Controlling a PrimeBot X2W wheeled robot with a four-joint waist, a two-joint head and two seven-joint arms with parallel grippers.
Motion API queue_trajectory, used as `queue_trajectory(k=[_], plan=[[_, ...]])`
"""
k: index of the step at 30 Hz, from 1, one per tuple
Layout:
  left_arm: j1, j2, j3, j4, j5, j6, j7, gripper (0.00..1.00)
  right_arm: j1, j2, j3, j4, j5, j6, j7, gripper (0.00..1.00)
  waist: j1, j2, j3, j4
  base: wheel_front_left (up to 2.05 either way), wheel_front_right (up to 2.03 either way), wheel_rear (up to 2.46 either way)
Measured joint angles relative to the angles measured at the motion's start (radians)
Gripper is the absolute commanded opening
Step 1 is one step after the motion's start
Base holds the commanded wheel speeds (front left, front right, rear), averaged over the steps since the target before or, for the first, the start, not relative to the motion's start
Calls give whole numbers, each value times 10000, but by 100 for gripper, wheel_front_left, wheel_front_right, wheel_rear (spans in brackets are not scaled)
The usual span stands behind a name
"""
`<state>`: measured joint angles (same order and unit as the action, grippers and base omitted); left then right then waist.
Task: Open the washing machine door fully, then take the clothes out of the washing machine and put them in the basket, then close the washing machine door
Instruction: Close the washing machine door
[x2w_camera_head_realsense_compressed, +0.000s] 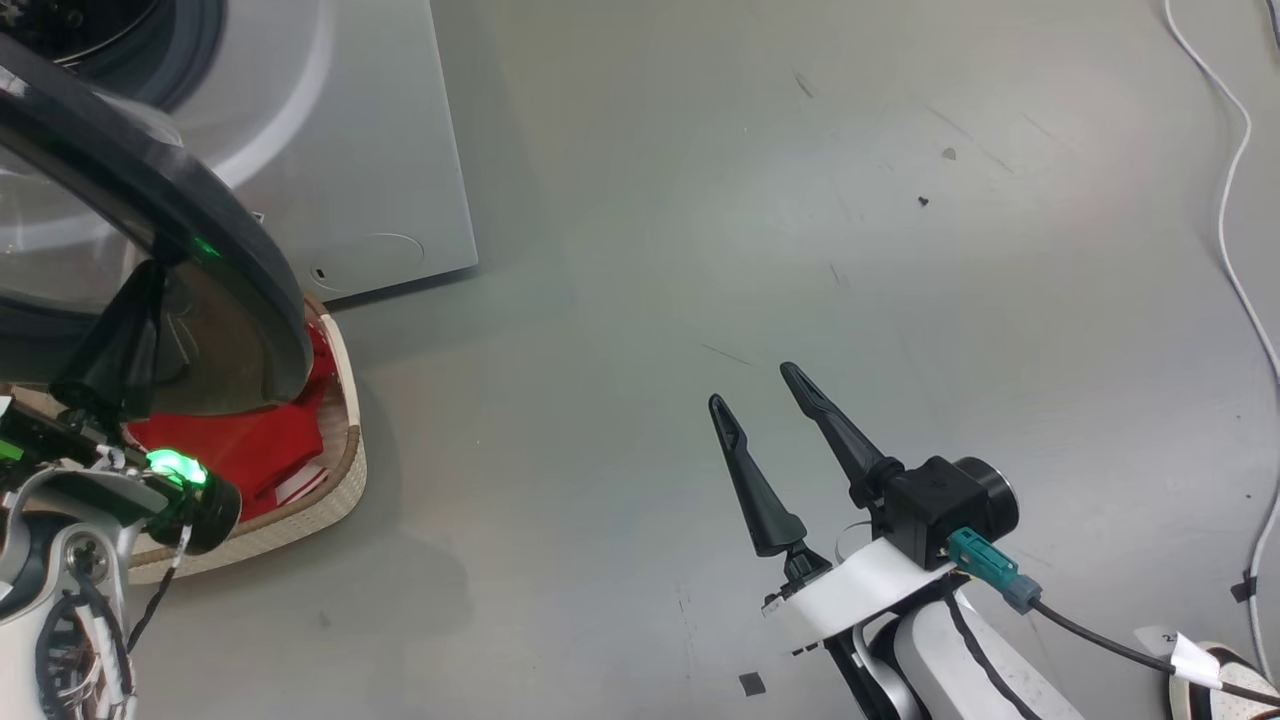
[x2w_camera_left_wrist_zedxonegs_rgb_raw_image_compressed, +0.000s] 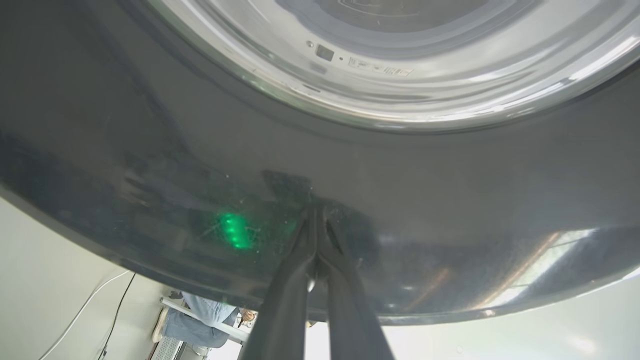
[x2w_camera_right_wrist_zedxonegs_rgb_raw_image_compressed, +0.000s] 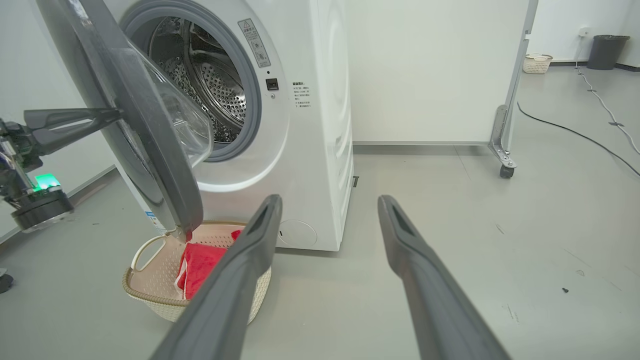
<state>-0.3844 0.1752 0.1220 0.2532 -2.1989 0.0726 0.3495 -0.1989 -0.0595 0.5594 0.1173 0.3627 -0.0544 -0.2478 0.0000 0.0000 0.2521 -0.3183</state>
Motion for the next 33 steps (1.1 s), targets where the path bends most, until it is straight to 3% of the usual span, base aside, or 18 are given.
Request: queue_trajectory(k=[14,27,33], plan=[[-564,-155,-132,660,700,-495,-780,0,83,21,-38,-148,52,-100,0,100,0,0,14,-267,0,0,0],[-560,-376,-667,1296,1202,-708,-732,0,232,23,-274,-84,21,-98,0,100,0,0,-441,200,0,0,0],[-526,171,-1699,1317,2847,-1216,-729,0,254,23,-583,-84,-12,-98,0,100,0,0,-617,407,0,0,0]])
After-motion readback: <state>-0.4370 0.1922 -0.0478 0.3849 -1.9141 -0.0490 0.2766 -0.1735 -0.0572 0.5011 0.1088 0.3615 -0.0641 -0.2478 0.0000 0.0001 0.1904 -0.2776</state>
